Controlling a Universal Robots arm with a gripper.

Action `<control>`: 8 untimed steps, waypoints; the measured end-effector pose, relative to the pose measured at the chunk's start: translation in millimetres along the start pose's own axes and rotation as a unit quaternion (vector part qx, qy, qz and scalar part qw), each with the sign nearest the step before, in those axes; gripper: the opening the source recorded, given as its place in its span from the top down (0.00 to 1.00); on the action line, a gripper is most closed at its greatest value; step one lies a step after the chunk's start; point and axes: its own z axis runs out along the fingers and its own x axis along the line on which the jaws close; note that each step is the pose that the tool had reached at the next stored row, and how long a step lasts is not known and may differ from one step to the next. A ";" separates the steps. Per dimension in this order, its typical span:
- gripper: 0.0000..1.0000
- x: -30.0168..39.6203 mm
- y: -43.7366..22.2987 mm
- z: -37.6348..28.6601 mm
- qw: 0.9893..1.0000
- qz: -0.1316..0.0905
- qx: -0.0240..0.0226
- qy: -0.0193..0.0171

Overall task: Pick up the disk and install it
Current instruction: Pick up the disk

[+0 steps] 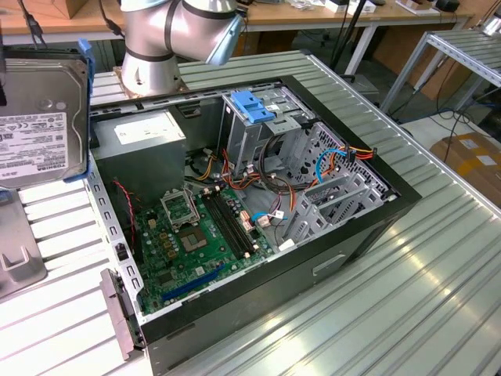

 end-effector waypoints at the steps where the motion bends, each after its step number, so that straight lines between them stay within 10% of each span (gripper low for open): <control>1: 0.63 2.2 -5.8 -0.9 1.000 0.000 -0.001 0.000; 8: 0.63 13.5 -36.1 -5.5 1.000 0.000 -0.004 -0.002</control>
